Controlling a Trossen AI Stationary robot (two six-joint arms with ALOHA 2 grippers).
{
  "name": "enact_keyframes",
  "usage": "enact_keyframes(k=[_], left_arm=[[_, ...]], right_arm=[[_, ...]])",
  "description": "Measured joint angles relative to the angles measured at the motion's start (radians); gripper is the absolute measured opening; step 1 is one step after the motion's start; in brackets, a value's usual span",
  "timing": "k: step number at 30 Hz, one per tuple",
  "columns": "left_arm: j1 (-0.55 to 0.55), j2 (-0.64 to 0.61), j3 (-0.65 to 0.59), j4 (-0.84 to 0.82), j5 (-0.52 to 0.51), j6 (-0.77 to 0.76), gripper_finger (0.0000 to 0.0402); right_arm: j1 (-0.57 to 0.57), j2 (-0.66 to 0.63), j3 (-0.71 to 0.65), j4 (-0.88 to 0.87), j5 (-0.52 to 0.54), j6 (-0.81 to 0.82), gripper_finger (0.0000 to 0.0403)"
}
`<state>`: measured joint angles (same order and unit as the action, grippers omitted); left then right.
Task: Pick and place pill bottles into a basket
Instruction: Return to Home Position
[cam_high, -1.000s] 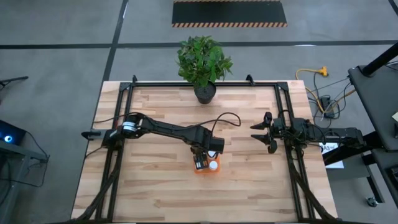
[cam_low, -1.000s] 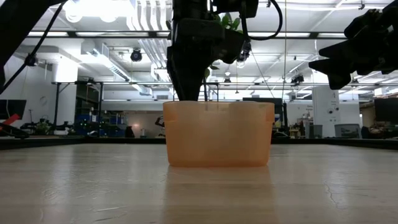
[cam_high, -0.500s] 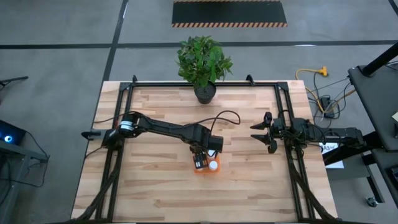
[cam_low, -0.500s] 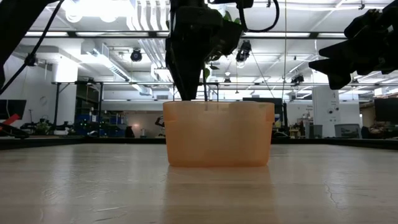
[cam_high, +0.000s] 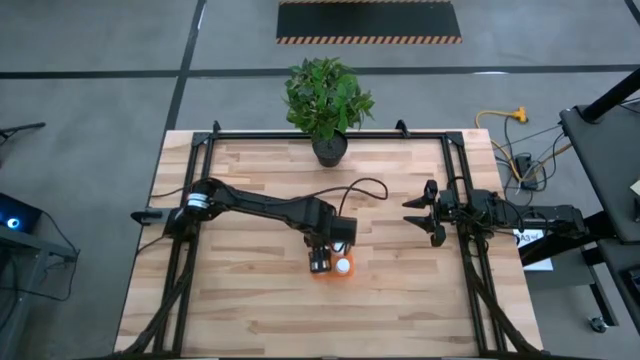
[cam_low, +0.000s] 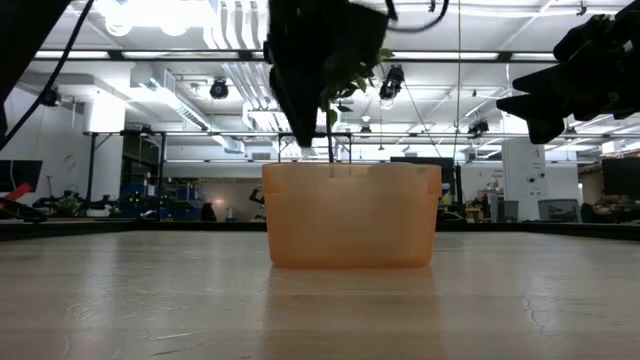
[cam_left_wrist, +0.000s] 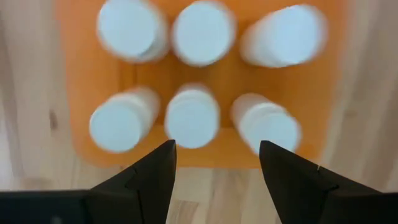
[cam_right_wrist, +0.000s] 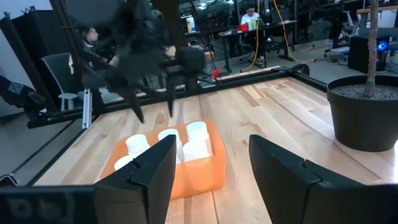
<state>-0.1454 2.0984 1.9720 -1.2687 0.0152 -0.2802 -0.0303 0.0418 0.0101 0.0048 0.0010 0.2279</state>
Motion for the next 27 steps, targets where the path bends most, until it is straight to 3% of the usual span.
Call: enact_keyframes(k=[6, 11, 21, 27], left_arm=[[-0.015, -0.065, -0.007, 0.11, 0.023, 0.108, 0.0212], [-0.008, -0.171, -0.108, 0.262, 0.056, 0.167, 0.0213], [0.069, -0.495, -0.622, 0.695, 0.08, 0.156, 0.0213], [0.109, -0.69, -0.831, 0.773, 0.076, 0.103, 0.0213]], right_arm=[[0.0, 0.0, 0.0, 0.0, 0.0, 0.0, 0.0192], [0.0, 0.0, 0.0, 0.0, 0.0, 0.0, 0.0192], [0.0, 0.001, 0.0, 0.0, 0.0, 0.0, 0.0192], [0.0, 0.0, 0.0, 0.0, 0.0, 0.0, 0.0192]])
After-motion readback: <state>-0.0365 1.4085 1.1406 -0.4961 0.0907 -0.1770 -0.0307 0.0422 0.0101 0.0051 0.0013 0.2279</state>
